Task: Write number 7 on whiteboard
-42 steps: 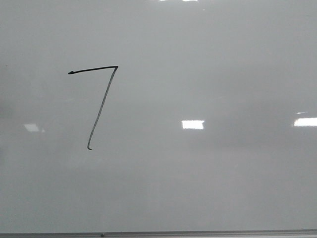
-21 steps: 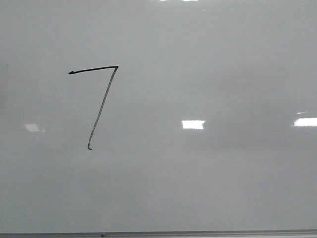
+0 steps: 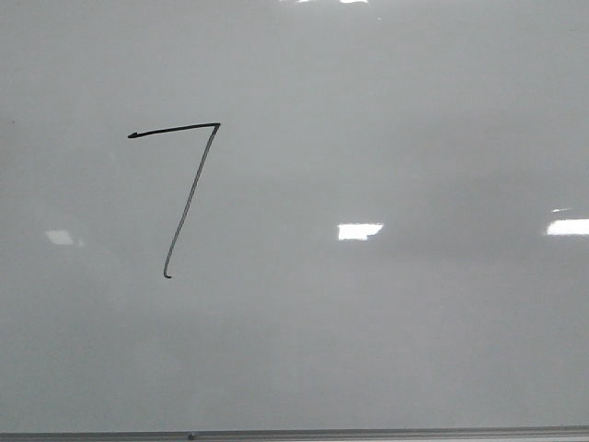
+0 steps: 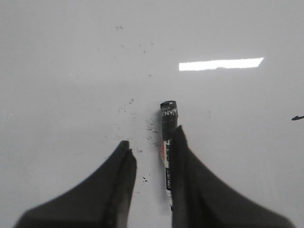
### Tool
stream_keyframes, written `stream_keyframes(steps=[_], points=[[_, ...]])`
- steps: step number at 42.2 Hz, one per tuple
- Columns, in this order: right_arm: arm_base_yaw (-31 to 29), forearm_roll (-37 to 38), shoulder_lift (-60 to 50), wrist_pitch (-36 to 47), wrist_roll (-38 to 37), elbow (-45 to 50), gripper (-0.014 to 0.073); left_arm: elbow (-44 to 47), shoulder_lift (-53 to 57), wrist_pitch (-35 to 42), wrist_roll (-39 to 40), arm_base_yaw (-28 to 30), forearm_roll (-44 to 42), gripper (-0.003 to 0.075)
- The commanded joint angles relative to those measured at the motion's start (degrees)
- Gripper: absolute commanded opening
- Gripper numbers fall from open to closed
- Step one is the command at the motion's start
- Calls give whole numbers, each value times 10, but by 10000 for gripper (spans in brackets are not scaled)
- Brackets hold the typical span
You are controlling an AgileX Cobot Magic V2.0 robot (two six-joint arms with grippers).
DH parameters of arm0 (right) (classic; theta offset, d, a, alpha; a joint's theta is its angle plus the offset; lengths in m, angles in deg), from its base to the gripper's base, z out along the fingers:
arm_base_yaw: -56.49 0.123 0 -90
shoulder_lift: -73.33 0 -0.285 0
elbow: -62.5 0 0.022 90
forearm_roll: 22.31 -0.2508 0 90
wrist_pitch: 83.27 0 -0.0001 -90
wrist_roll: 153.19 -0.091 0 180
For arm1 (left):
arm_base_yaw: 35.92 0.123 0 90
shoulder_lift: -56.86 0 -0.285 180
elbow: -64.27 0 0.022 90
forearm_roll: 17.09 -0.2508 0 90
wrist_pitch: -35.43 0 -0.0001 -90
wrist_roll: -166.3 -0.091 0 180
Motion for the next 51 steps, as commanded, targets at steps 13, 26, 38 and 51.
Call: stream_keyframes(steps=[13,26,38,51], points=[[-3,-15,6,85,-1,-15,-68,0,56,34,-1,1,3,-20],[-3,-15,6,85,-1,-15,-68,0,56,34,-1,1,5,-20],[-3,-15,6,85,-1,-15,-68,0,56,34,-1,1,5,-20],[-3,-15,6,85,-1,-15,-68,4,56,43,-1,1,5,-20]])
